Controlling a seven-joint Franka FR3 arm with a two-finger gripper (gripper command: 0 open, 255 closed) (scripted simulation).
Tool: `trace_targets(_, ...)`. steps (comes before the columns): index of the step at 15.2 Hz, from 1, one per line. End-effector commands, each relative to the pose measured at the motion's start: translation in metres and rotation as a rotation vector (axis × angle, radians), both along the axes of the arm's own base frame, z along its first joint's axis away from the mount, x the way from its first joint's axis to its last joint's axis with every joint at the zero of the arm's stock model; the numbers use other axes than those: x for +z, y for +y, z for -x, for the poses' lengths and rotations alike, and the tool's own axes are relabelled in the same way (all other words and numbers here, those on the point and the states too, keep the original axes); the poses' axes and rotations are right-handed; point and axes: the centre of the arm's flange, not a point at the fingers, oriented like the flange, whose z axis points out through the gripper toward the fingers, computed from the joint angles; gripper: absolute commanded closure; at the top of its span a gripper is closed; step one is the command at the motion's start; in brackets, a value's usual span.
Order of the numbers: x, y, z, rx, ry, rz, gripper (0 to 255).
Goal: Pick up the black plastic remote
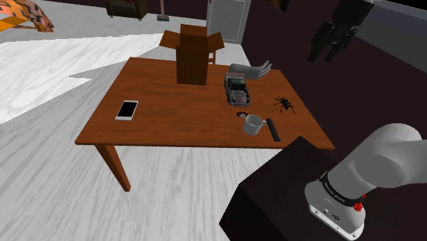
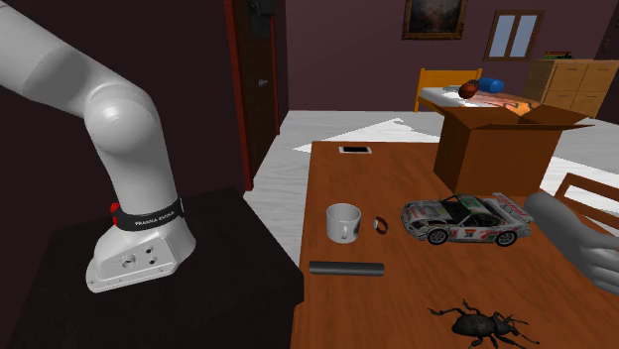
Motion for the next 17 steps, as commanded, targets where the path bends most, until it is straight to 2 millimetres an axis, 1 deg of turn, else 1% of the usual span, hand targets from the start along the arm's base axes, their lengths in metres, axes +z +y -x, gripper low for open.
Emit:
trace_targets(1, 0.000, 0.000, 0.000, 0.000, 0.000, 0.000, 0)
trace_targets(17, -0.191, -0.076, -0.044, -0.187, 0.006, 0.009, 0)
